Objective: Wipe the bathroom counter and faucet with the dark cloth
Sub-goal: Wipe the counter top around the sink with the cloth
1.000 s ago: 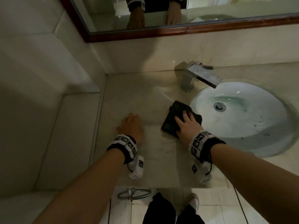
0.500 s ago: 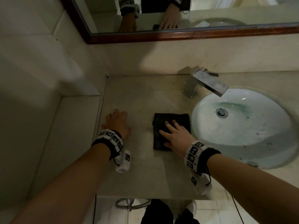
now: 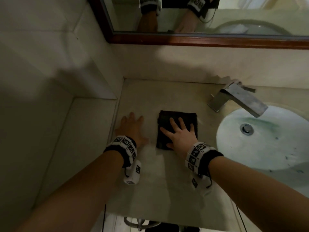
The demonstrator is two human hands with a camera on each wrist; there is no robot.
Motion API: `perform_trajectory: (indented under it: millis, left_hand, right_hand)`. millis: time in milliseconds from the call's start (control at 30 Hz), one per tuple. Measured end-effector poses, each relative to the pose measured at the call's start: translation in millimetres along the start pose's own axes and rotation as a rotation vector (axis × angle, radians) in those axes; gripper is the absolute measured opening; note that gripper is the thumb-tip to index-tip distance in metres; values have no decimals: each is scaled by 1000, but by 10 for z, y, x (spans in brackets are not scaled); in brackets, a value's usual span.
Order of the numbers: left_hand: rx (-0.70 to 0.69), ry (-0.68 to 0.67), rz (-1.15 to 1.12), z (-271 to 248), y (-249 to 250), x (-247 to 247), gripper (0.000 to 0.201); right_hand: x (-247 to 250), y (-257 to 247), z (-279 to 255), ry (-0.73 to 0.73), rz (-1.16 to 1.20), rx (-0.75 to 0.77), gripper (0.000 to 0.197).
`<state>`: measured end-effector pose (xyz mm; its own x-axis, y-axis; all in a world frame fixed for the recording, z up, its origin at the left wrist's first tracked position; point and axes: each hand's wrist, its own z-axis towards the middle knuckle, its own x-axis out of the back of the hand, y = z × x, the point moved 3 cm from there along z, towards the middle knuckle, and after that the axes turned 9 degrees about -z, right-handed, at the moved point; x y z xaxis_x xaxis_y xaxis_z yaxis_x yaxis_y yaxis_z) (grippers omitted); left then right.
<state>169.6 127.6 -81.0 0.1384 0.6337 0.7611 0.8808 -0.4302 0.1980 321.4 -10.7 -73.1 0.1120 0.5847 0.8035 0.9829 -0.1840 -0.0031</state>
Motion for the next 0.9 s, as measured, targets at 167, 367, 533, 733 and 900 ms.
perform_trajectory:
  millis: [167, 367, 533, 733, 900]
  left_hand:
    - [13, -20, 14, 44, 5, 28, 119]
    - [0, 0, 31, 32, 13, 21, 119]
    - [-6, -11, 30, 55, 6, 6, 121]
    - [-5, -24, 47, 112, -19, -25, 124]
    - [-2, -42, 77, 156, -81, -49, 127]
  right_hand:
    - [373, 10, 494, -38, 72, -55, 68]
    - [820, 143, 1044, -23, 116, -122, 68]
    - [973, 217, 1275, 1, 133, -172, 70]
    - [825, 284, 1103, 54, 140, -174, 70]
    - [509, 459, 644, 47, 178, -172, 70]
